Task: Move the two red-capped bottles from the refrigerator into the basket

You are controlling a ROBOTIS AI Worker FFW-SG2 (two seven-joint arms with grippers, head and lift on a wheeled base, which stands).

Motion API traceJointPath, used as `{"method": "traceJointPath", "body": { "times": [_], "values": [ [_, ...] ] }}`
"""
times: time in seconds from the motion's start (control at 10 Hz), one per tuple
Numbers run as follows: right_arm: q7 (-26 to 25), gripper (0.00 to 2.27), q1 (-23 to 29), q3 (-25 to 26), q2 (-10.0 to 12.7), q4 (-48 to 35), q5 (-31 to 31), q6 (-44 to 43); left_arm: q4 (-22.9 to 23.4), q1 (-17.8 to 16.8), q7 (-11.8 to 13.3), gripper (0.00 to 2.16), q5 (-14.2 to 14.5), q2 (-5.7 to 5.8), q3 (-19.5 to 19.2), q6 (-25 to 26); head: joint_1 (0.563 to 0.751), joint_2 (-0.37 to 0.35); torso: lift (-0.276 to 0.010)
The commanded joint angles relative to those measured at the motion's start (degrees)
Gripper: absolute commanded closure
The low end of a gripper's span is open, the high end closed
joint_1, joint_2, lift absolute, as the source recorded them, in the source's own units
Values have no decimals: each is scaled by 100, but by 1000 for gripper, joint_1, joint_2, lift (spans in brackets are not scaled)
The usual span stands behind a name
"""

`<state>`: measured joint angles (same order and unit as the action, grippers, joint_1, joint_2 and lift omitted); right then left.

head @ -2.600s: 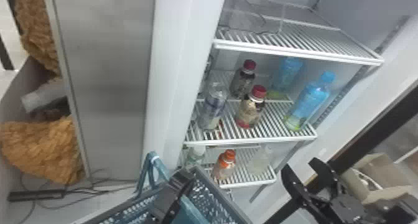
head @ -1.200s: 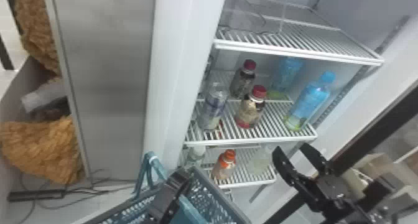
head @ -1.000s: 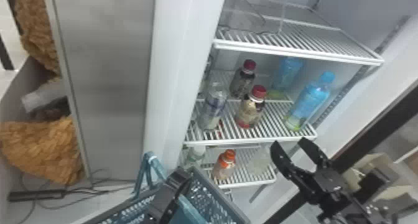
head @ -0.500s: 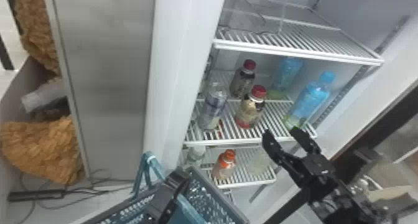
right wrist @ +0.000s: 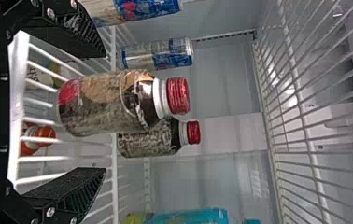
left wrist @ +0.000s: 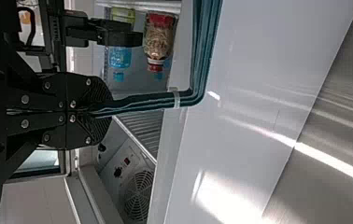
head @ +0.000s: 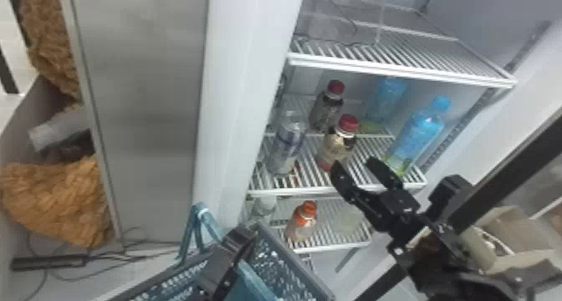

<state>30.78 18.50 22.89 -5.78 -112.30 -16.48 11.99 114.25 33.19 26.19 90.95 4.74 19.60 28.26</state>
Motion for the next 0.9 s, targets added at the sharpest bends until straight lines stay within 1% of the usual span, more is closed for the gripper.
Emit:
{"method": "traceJointPath", "body": {
  "times": [0.0,0.2,0.5,0.8],
  "values": [
    [-37,140,-163,-84,-46,86,94,38,1,0,0,1204,0,0,-7,14,695,-350,0],
    [-90,140,-318,-129,-81,170,220,123,1,0,0,1204,0,0,-18,14,695,-350,0],
    [-108,140,-655,-381,-204,508,231,165,1,0,0,1204,23,0,-18,42,695,-350,0],
    [-178,137,-824,-472,-231,648,334,193,-13,14,0,1204,57,0,-18,28,695,-350,0]
  ]
}}
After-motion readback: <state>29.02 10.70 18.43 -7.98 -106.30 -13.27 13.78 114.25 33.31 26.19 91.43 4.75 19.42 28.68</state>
